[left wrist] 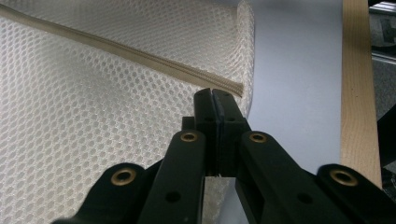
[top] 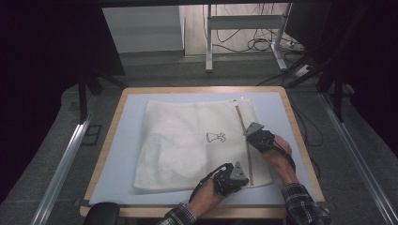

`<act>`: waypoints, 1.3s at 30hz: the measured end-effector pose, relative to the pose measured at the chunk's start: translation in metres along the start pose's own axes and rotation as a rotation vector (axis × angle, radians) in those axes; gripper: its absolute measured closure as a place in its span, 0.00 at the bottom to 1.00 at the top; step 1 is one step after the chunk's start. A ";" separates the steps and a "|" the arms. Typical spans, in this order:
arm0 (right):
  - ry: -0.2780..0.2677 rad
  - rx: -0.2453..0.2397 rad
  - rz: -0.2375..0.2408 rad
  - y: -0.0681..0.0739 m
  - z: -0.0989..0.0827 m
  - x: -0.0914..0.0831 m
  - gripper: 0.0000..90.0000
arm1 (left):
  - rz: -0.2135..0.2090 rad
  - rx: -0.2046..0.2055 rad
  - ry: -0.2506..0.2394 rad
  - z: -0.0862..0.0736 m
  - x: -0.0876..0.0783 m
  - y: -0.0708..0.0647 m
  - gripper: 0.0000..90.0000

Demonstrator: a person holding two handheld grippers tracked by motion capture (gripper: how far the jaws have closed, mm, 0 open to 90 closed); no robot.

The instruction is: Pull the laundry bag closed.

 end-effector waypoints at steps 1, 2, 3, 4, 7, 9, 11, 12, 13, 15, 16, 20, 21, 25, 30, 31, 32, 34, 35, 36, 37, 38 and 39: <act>0.003 0.001 0.000 -0.001 0.001 0.002 0.96 | 0.001 0.000 0.000 0.000 0.000 0.000 1.00; 0.004 0.003 0.000 -0.002 0.001 0.003 0.96 | 0.001 0.001 0.000 0.000 0.000 0.000 1.00; 0.006 0.006 -0.001 -0.003 0.002 0.005 0.96 | 0.001 0.000 0.000 0.000 0.000 0.000 1.00; 0.004 0.004 -0.002 -0.004 0.002 0.006 0.96 | 0.001 0.001 0.000 0.000 0.000 0.000 1.00; 0.007 0.008 -0.001 -0.006 0.005 0.009 0.96 | 0.001 0.000 0.000 0.000 0.000 0.000 1.00; 0.006 0.009 0.001 -0.007 0.006 0.010 0.96 | 0.001 0.001 0.000 0.000 0.000 0.000 1.00; 0.007 0.009 0.001 -0.008 0.007 0.012 0.96 | 0.002 0.002 0.001 0.000 0.000 0.000 1.00; 0.009 0.012 0.002 -0.008 0.008 0.013 0.96 | 0.002 0.001 0.000 0.000 0.000 0.000 1.00; 0.010 0.014 0.003 -0.009 0.008 0.013 0.96 | 0.001 0.001 0.000 0.000 0.000 0.000 1.00; 0.008 0.019 0.002 -0.010 0.009 0.014 0.96 | 0.000 -0.001 0.000 0.000 0.000 0.000 1.00; 0.010 0.026 0.005 -0.010 0.010 0.015 0.96 | 0.000 -0.001 0.000 0.000 0.000 0.000 1.00; 0.012 0.028 0.003 -0.012 0.012 0.018 0.96 | -0.002 -0.004 -0.002 0.000 0.000 0.000 1.00; 0.011 0.031 0.003 -0.013 0.013 0.019 0.96 | -0.002 -0.004 -0.002 0.000 0.000 0.000 1.00; 0.018 0.026 -0.003 -0.014 0.016 0.022 0.96 | -0.002 -0.004 -0.002 0.000 0.000 0.000 1.00; 0.024 0.027 -0.009 -0.016 0.020 0.027 0.96 | -0.002 -0.005 -0.003 0.000 0.000 0.000 1.00; 0.025 0.029 -0.009 -0.016 0.021 0.028 0.95 | -0.002 -0.005 -0.003 0.000 0.000 0.000 1.00; 0.027 0.027 -0.008 -0.017 0.021 0.029 0.95 | -0.002 -0.004 -0.002 0.000 0.000 0.000 1.00; 0.030 0.023 -0.010 -0.018 0.023 0.031 0.95 | 0.000 -0.002 -0.002 0.000 0.000 0.000 1.00; 0.030 0.022 -0.008 -0.018 0.023 0.032 0.95 | 0.001 0.000 -0.001 0.000 0.000 0.000 1.00; 0.030 0.021 -0.008 -0.018 0.024 0.033 0.95 | 0.001 0.000 -0.001 0.000 0.000 0.000 1.00; 0.031 0.023 -0.013 -0.018 0.024 0.033 0.95 | 0.002 0.003 0.000 0.000 0.000 0.000 1.00; 0.032 0.021 -0.013 -0.019 0.025 0.034 0.95 | 0.003 0.004 0.001 0.000 0.000 0.000 1.00; 0.032 0.022 -0.013 -0.019 0.026 0.035 0.95 | 0.005 0.006 0.002 0.000 0.000 0.000 1.00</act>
Point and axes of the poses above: each handheld gripper's, and its own axes: x roughly forward along the jaws, z roughly out of its top, y roughly to its left, the point moved 1 cm from there along x, roughly forward along the jaws, and after that the axes turned 3 degrees about -z, right-handed, at the moved point
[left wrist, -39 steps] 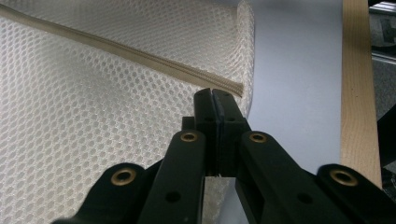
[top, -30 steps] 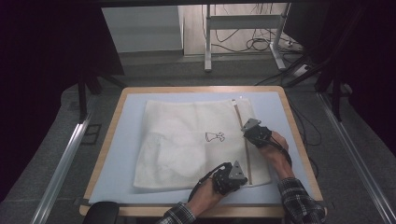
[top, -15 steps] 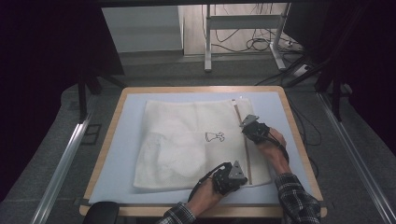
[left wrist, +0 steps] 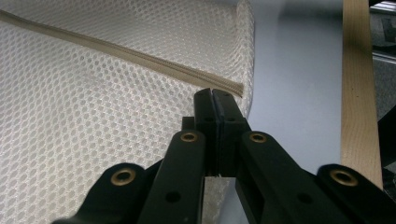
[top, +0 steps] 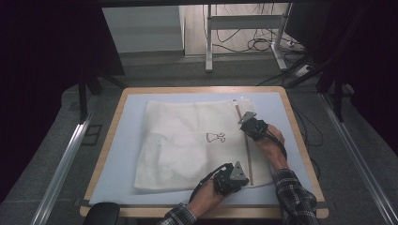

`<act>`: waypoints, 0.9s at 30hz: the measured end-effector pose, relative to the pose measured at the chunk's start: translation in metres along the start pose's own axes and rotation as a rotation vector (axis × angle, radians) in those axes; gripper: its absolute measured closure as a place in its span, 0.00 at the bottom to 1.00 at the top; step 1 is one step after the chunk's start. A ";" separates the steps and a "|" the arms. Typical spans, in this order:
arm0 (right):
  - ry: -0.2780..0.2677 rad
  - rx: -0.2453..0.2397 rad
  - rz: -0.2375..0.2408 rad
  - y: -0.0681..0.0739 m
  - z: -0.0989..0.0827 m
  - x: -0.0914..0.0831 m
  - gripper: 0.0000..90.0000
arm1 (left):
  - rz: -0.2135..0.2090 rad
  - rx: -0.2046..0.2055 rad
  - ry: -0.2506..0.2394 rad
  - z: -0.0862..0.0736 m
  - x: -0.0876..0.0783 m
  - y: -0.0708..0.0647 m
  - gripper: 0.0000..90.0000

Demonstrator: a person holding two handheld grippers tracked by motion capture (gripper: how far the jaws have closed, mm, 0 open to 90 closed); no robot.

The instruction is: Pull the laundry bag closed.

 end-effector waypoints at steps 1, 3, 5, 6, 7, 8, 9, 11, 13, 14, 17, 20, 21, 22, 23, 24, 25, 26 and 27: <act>0.001 0.000 -0.003 0.000 0.000 0.000 0.95 | 0.001 0.001 0.000 0.000 0.000 0.000 1.00; 0.003 0.003 -0.004 -0.001 0.001 0.002 0.95 | 0.001 0.002 0.000 0.000 0.000 0.000 1.00; 0.004 -0.001 -0.003 -0.002 0.002 0.004 0.95 | 0.001 0.001 0.000 0.000 0.000 0.000 1.00; 0.006 -0.004 -0.010 -0.002 0.003 0.004 0.95 | 0.000 0.001 0.000 0.000 0.000 0.000 1.00; 0.008 -0.005 -0.013 -0.002 0.003 0.005 0.95 | 0.000 0.000 0.000 0.000 0.000 0.000 1.00; 0.008 -0.005 -0.014 -0.002 0.004 0.006 0.95 | 0.000 0.000 0.000 0.000 0.000 0.000 1.00; 0.008 -0.007 -0.015 -0.002 0.004 0.006 0.95 | 0.001 0.001 0.000 0.000 0.000 0.000 1.00; 0.008 -0.008 -0.018 -0.003 0.005 0.007 0.95 | 0.001 0.001 0.000 0.000 0.000 0.000 1.00; 0.008 -0.009 -0.021 -0.004 0.006 0.009 0.95 | 0.001 0.001 0.000 0.000 0.000 0.000 1.00; 0.008 -0.006 -0.022 -0.004 0.006 0.009 0.95 | 0.001 0.001 0.000 0.000 0.000 0.000 1.00; 0.011 -0.005 -0.023 -0.005 0.007 0.011 0.95 | 0.001 0.001 0.000 0.000 0.000 0.000 1.00; 0.010 -0.005 -0.027 -0.007 0.009 0.013 0.95 | 0.001 0.001 0.000 0.000 0.000 0.000 1.00; 0.010 -0.004 -0.025 -0.007 0.009 0.013 0.95 | 0.002 0.001 0.000 0.000 0.000 0.000 1.00; 0.010 -0.003 -0.025 -0.008 0.009 0.014 0.95 | 0.001 0.001 0.000 0.000 0.000 0.000 1.00; 0.008 0.000 -0.027 -0.008 0.010 0.014 0.95 | 0.002 0.001 0.000 0.000 0.000 0.000 1.00; 0.007 -0.002 -0.023 -0.008 0.010 0.015 0.95 | 0.002 0.001 0.000 0.000 0.000 0.000 1.00; 0.009 -0.005 -0.027 -0.008 0.010 0.016 0.95 | 0.002 0.002 0.000 0.000 0.000 0.000 1.00; 0.010 -0.004 -0.028 -0.009 0.010 0.016 0.95 | 0.002 0.001 0.000 0.000 0.000 0.000 1.00; 0.010 -0.006 -0.026 -0.009 0.011 0.017 0.95 | 0.002 0.001 0.000 0.000 0.000 0.000 1.00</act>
Point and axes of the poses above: each handheld gripper's, and its own axes: x roughly forward along the jaws, z roughly out of its top, y roughly to its left, the point moved 1 cm from there along x, roughly forward along the jaws, and after that the axes turned 3 degrees about -z, right-handed, at the moved point
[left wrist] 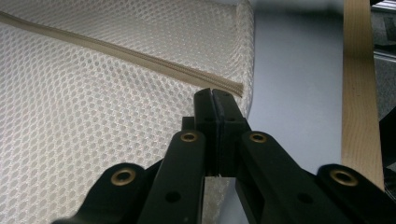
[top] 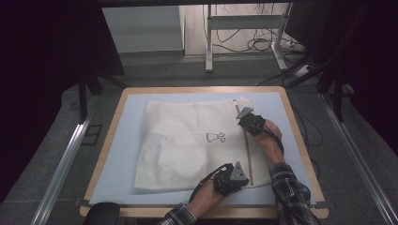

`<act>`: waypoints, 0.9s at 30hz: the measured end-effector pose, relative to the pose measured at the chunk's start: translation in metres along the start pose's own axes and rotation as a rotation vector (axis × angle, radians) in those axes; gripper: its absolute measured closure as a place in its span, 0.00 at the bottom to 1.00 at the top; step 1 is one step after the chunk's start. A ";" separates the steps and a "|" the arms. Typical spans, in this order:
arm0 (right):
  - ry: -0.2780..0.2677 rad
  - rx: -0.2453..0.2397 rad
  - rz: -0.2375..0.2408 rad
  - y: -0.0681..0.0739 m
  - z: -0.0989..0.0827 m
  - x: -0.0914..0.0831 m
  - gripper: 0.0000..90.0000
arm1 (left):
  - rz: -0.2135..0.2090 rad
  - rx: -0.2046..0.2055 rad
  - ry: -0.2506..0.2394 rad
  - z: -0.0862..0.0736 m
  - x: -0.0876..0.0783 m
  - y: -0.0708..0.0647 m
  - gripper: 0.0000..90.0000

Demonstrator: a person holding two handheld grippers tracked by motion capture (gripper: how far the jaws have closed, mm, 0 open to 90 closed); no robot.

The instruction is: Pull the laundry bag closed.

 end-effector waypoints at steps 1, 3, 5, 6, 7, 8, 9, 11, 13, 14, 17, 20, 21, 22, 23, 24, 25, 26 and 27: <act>-0.001 0.000 0.003 0.000 0.000 0.001 0.95 | -0.001 0.000 0.000 0.000 0.000 0.000 1.00; -0.003 0.003 -0.002 -0.001 0.001 0.001 0.95 | 0.000 0.000 0.000 0.000 0.000 0.000 1.00; -0.003 0.001 -0.003 -0.002 0.002 0.003 0.95 | 0.000 0.000 0.000 0.000 0.000 0.000 1.00; -0.002 0.004 -0.002 -0.002 0.002 0.003 0.95 | 0.000 0.000 0.001 0.000 0.000 0.000 1.00; -0.002 0.002 -0.005 -0.002 0.003 0.004 0.95 | 0.000 0.001 0.001 0.000 0.000 0.000 1.00; 0.001 0.005 -0.005 -0.003 0.003 0.005 0.95 | 0.000 0.001 0.001 0.000 0.000 0.000 1.00; 0.000 0.005 -0.007 -0.003 0.004 0.006 0.95 | 0.000 0.000 0.000 0.000 0.000 0.000 1.00; 0.000 0.003 -0.011 -0.004 0.006 0.008 0.95 | -0.001 0.000 0.001 0.000 0.000 0.000 1.00; 0.005 -0.005 -0.017 -0.005 0.007 0.009 0.95 | -0.001 0.000 0.001 0.000 0.000 0.000 1.00; 0.003 -0.005 -0.018 -0.005 0.007 0.010 0.95 | 0.000 0.000 0.001 0.000 0.000 0.000 1.00; 0.007 -0.009 -0.024 -0.005 0.009 0.012 0.95 | -0.001 -0.001 0.001 0.000 0.000 0.000 1.00; 0.008 -0.005 -0.023 -0.007 0.010 0.014 0.95 | -0.001 -0.001 0.000 0.000 0.000 0.000 1.00; 0.008 -0.005 -0.026 -0.007 0.011 0.015 0.95 | 0.000 0.000 0.001 0.000 0.000 0.000 1.00; 0.008 -0.010 -0.024 -0.008 0.012 0.015 0.95 | -0.001 0.000 0.000 0.000 0.000 0.000 1.00; 0.010 -0.010 -0.026 -0.008 0.012 0.016 0.95 | -0.001 0.000 0.001 0.000 0.000 0.000 1.00; 0.011 -0.009 -0.026 -0.009 0.013 0.016 0.95 | -0.001 0.000 0.000 0.000 0.000 0.000 1.00; 0.010 -0.011 -0.028 -0.009 0.013 0.017 0.95 | 0.000 0.000 0.000 0.000 0.000 0.000 1.00; 0.013 -0.010 -0.026 -0.009 0.013 0.017 0.95 | 0.000 0.000 0.000 0.000 0.000 0.000 1.00; 0.012 -0.015 -0.031 -0.010 0.014 0.017 0.95 | 0.001 0.002 0.000 0.000 0.000 0.000 1.00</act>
Point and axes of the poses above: each handheld gripper's, and its own axes: x roughly forward along the jaws, z roughly out of its top, y roughly to its left, the point moved 1 cm from there along x, roughly forward along the jaws, and after that the axes turned 3 degrees about -z, right-handed, at the moved point
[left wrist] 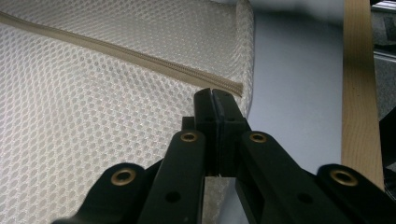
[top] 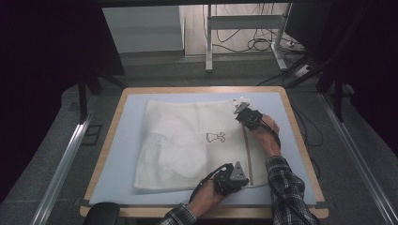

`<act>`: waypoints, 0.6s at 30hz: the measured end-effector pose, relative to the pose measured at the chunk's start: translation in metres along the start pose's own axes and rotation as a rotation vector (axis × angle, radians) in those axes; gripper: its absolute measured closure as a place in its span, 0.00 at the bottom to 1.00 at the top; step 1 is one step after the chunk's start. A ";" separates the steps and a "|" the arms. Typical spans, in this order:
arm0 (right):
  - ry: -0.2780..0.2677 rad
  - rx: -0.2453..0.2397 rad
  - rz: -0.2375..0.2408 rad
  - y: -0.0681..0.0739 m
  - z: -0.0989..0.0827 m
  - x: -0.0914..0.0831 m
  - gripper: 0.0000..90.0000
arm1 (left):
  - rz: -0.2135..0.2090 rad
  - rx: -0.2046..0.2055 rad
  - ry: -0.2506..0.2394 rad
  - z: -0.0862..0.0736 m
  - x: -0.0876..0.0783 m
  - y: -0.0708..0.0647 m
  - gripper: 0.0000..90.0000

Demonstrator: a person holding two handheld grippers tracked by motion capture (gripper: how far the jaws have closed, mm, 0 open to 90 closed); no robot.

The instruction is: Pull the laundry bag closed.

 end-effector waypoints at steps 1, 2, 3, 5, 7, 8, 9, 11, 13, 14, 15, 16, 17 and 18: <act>0.002 -0.003 0.003 -0.001 0.000 0.000 0.95 | 0.000 0.000 0.000 0.000 0.000 0.000 1.00; 0.001 -0.002 0.003 -0.001 0.001 0.001 0.95 | 0.000 0.000 -0.001 0.000 0.000 0.000 1.00; 0.000 -0.003 0.003 -0.001 0.001 0.001 0.95 | 0.000 0.000 0.000 0.000 0.000 0.000 1.00; -0.001 -0.002 -0.003 -0.002 0.001 0.001 0.95 | 0.001 0.001 0.000 0.000 0.000 0.000 1.00; -0.001 -0.003 -0.003 -0.003 0.002 0.002 0.95 | 0.001 0.000 0.000 0.000 0.000 0.000 1.00; 0.001 -0.003 -0.002 -0.003 0.003 0.003 0.95 | 0.001 0.001 0.001 0.000 0.000 0.000 1.00; 0.001 -0.002 -0.006 -0.003 0.003 0.003 0.95 | 0.002 0.001 0.001 0.000 0.000 0.000 1.00; 0.002 -0.013 -0.014 -0.003 0.004 0.004 0.95 | 0.001 0.001 0.000 0.000 0.000 0.000 1.00; 0.006 -0.011 -0.016 -0.003 0.006 0.006 0.95 | 0.002 0.002 0.000 0.000 0.000 0.000 1.00; 0.006 -0.019 -0.018 -0.004 0.007 0.007 0.95 | 0.002 0.002 0.000 0.000 0.000 0.000 1.00; 0.003 -0.017 -0.020 -0.004 0.007 0.008 0.95 | 0.002 0.002 0.000 0.000 0.000 0.000 1.00; 0.005 -0.015 -0.020 -0.005 0.008 0.008 0.95 | 0.002 0.003 0.000 0.000 0.000 0.000 1.00; 0.005 -0.019 -0.026 -0.005 0.008 0.009 0.95 | 0.002 0.003 0.001 0.000 0.000 0.000 1.00; 0.004 -0.019 -0.023 -0.006 0.009 0.009 0.95 | 0.003 0.003 0.000 0.000 0.000 0.000 1.00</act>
Point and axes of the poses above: each handheld gripper's, and its own axes: x roughly forward along the jaws, z roughly out of its top, y roughly to its left, the point moved 1 cm from there along x, roughly forward along the jaws, and after that the axes turned 3 degrees about -z, right-handed, at the moved point
